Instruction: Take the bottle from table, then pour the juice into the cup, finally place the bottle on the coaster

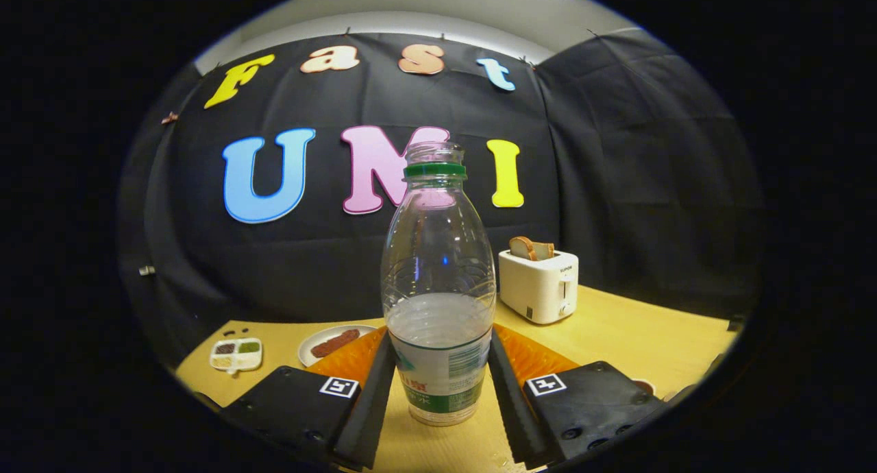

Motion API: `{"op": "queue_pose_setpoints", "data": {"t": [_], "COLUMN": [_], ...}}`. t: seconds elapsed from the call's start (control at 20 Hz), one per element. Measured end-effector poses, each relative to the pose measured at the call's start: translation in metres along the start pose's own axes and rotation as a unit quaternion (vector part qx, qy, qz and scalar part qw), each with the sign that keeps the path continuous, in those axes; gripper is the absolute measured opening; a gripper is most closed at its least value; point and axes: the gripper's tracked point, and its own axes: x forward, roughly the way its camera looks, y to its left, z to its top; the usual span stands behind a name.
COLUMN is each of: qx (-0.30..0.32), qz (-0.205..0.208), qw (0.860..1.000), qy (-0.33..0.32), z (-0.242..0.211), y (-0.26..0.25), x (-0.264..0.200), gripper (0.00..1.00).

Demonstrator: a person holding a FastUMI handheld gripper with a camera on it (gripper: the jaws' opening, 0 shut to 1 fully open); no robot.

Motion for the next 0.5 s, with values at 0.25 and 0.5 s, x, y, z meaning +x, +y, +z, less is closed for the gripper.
{"op": "queue_pose_setpoints", "data": {"t": [0.25,0.5], "qx": [-0.061,-0.075], "qz": [-0.021,-0.031], "qw": [0.998,0.997], "qy": [-0.004,0.006], "z": [-0.028,-0.058], "y": [0.004,0.010], "x": [0.026,0.045], "gripper": [0.74,0.74]}}
